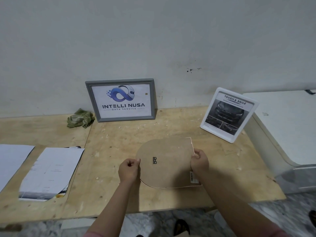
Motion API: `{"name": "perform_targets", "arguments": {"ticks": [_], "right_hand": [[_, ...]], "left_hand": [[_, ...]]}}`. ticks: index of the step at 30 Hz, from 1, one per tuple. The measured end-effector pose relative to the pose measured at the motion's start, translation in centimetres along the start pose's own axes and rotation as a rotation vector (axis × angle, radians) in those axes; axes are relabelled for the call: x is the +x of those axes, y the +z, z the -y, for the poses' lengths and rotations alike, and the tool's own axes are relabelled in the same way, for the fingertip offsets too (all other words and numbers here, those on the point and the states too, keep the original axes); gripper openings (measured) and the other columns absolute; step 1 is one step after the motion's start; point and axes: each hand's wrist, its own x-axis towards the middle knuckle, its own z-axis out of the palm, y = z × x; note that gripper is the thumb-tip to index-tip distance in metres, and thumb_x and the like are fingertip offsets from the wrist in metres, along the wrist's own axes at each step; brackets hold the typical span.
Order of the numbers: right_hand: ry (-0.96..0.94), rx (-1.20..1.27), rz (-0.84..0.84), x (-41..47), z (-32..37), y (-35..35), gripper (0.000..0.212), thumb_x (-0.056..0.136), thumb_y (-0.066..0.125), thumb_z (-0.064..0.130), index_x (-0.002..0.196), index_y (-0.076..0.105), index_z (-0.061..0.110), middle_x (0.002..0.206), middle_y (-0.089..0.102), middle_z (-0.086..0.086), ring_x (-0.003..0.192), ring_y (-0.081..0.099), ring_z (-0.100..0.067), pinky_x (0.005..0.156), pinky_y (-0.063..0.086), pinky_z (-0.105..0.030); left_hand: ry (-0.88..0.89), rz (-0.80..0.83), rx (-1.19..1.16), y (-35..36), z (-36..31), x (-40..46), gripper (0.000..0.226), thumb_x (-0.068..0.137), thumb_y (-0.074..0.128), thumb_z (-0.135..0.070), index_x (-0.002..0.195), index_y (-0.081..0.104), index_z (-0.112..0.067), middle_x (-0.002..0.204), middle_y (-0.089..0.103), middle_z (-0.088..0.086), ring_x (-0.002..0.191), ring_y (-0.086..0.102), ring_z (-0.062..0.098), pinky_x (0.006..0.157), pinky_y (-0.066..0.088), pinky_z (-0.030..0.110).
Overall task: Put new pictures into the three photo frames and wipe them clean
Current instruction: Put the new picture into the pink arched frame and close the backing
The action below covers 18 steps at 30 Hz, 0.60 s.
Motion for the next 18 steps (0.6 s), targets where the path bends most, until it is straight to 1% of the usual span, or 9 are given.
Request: {"name": "perform_targets", "arguments": {"ticks": [2,4,7,10,14,18], "right_hand": [[-0.012,-0.061,0.014,0.1,-0.2,0.0,0.030,0.085,0.046,-0.001,0.109,0.062,0.008,0.080,0.062,-0.010,0.069,0.054,-0.027,0.063,0.036,-0.027],[-0.030,-0.099,0.032,0.1,-0.3,0.3,0.030,0.084,0.049,0.001,0.109,0.062,0.010,0.084,0.063,-0.007,0.077,0.058,-0.030,0.066,0.038,-0.027],[-0.062,-0.177,0.024,0.2,-0.5,0.9,0.033,0.080,0.050,0.000,0.110,0.062,0.008,0.094,0.064,-0.015,0.088,0.059,-0.036,0.072,0.042,-0.030],[-0.095,-0.252,0.011,0.5,-0.5,1.2,0.030,0.080,0.052,-0.002,0.107,0.065,0.001,0.100,0.059,-0.024,0.092,0.057,-0.041,0.083,0.044,-0.037],[-0.095,-0.299,0.061,0.5,-0.3,0.9,0.030,0.082,0.051,-0.001,0.110,0.063,0.000,0.106,0.057,-0.023,0.098,0.056,-0.039,0.085,0.041,-0.032],[-0.075,-0.333,0.125,0.5,0.1,0.8,0.033,0.083,0.055,0.004,0.114,0.063,0.001,0.108,0.055,-0.024,0.099,0.057,-0.038,0.085,0.041,-0.030]], "left_hand": [[-0.015,0.016,0.035,0.0,0.4,0.4,0.017,0.086,0.067,-0.020,0.073,0.064,-0.008,0.078,0.065,0.007,0.076,0.058,0.023,0.072,0.044,0.030],[-0.041,0.025,0.040,0.1,0.6,0.7,0.019,0.087,0.066,-0.019,0.071,0.063,-0.010,0.079,0.065,0.009,0.077,0.059,0.024,0.074,0.046,0.032],[-0.101,0.033,0.031,0.1,0.8,1.1,0.019,0.088,0.064,-0.019,0.074,0.064,-0.007,0.080,0.065,0.010,0.078,0.059,0.025,0.076,0.047,0.033],[-0.136,0.027,0.013,-0.1,0.8,1.5,0.021,0.089,0.063,-0.017,0.069,0.062,-0.009,0.078,0.064,0.010,0.076,0.057,0.025,0.071,0.044,0.031],[-0.165,0.030,-0.023,-0.4,0.7,1.6,0.024,0.089,0.062,-0.015,0.066,0.060,-0.009,0.074,0.062,0.009,0.072,0.055,0.024,0.069,0.042,0.029],[-0.180,0.035,-0.049,-1.1,0.8,2.0,0.027,0.089,0.063,-0.016,0.062,0.060,-0.010,0.068,0.060,0.009,0.069,0.054,0.025,0.066,0.042,0.031]]}}
